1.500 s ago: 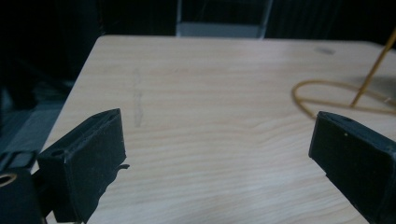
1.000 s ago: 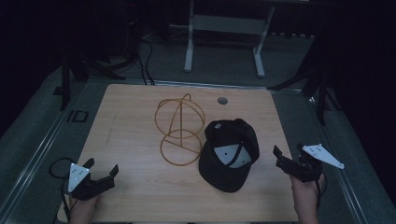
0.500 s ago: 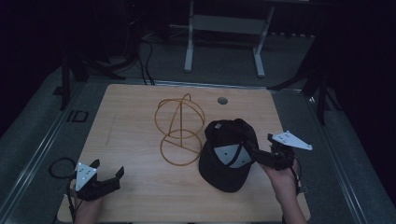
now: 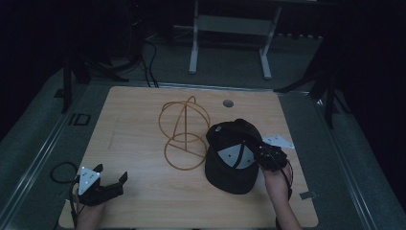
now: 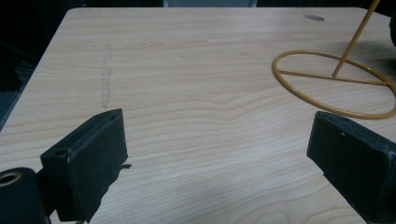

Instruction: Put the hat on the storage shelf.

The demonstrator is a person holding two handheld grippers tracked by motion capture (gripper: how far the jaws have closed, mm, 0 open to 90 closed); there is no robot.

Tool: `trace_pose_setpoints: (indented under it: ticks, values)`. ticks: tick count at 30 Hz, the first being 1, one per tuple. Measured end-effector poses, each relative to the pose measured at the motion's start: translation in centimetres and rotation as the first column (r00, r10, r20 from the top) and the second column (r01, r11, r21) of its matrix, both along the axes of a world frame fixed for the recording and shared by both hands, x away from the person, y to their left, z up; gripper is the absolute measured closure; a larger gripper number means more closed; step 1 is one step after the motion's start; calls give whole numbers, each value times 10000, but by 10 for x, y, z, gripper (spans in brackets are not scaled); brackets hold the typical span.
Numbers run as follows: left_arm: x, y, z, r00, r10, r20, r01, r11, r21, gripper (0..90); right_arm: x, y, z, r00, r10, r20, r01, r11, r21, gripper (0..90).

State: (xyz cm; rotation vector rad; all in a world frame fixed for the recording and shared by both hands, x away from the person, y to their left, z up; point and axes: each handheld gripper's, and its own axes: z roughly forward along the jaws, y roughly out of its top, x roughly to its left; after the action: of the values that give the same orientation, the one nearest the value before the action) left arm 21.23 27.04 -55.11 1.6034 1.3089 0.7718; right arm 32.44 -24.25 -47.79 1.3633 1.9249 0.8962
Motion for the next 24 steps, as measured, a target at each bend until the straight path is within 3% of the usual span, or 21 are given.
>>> trace_pose_setpoints:
  ticks: [3, 4, 7, 11, 14, 17, 19, 24]
  values:
    - [0, -1, 0, 10000, -60, -38, 60, 10000, -28, 54, 2, -1, -1, 10000, -76, 32, 76, 9999, -122, 742]
    - [0, -1, 0, 9999, -84, -75, 83, 10000, -40, 54, 3, -3, -1, 9999, -109, 39, 110, 9999, -105, 836]
    - [1, -1, 0, 9999, -74, -91, 74, 10000, -60, 53, 4, -5, -1, 10000, -80, -3, 80, 10000, -59, 877]
    - [1, -1, -1, 9999, -132, -100, 131, 9998, -132, 54, 3, -5, 0, 9999, -138, 85, 136, 9997, 213, 885]
    - [1, -1, 0, 9998, -161, -78, 160, 9998, -130, 54, 2, -7, 6, 9995, -179, 269, 157, 9967, 797, 887]
    - [1, -1, 0, 9997, -211, -91, 210, 9997, -153, 54, 2, -8, 8, 9993, -176, 336, 146, 9960, 876, 886]
    - [1, -2, 0, 9996, -263, -72, 262, 9995, -173, 54, -2, -9, 21, 9974, -208, 695, 120, 9920, 1259, 887]
    - [0, -3, 1, 9994, -331, 73, 333, 9990, -289, 54, -5, -12, 33, 9949, -166, 993, 11, 9880, 1545, 888]
